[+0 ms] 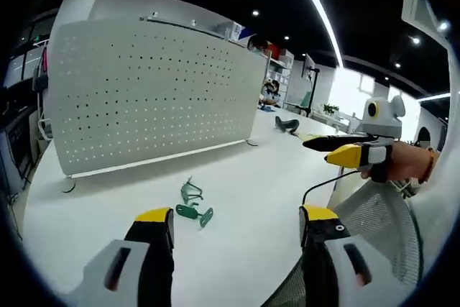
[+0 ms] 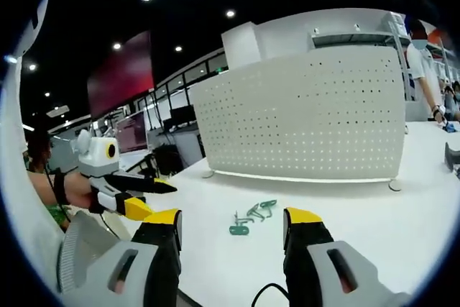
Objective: Insert the hook assembly into the mounting plate slot until the hook locks in place.
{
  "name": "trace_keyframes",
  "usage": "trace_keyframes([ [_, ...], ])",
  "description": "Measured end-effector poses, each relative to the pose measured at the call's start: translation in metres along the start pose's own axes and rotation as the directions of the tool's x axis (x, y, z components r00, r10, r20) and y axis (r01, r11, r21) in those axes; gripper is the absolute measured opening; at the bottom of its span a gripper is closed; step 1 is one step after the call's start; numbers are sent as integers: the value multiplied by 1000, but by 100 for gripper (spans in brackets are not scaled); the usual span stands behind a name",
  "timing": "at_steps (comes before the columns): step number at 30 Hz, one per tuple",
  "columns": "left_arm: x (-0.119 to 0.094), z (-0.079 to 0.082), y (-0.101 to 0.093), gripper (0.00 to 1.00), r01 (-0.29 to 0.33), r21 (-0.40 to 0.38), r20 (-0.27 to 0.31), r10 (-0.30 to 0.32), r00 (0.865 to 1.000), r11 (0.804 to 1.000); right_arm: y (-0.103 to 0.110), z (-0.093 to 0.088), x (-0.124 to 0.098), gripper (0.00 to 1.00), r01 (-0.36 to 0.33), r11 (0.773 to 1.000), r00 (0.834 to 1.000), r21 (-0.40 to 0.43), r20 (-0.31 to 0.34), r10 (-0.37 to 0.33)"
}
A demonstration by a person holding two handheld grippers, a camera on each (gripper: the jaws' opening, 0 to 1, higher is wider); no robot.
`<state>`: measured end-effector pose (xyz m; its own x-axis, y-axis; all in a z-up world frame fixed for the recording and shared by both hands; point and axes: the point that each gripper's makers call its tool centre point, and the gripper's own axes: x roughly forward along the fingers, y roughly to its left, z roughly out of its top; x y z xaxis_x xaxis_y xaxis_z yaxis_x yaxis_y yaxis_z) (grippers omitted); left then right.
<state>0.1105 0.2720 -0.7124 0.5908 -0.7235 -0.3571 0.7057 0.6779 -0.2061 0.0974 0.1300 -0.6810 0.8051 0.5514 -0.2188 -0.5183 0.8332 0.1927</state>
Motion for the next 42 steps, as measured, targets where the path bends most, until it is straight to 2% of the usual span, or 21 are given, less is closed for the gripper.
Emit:
trace_keyframes([
  [12,12,-17,1,64,41,-31,-51,-42,998,999,7,1,2,56,-11,1000,1000,-11,-24,10],
  [19,17,-21,0,62,55,-45,-60,-58,997,997,10,-1,4,56,-12,1000,999,-7,-37,12],
  [28,15,-21,3,63,53,-49,-48,-56,997,997,7,-11,11,53,6,998,998,57,-57,-2],
  [30,13,-21,3,64,52,-50,-47,-54,997,997,5,-15,15,51,12,997,997,76,-79,-6],
  [42,10,-18,5,66,53,-39,-32,-55,998,998,4,-29,33,50,21,997,987,76,-158,-9],
])
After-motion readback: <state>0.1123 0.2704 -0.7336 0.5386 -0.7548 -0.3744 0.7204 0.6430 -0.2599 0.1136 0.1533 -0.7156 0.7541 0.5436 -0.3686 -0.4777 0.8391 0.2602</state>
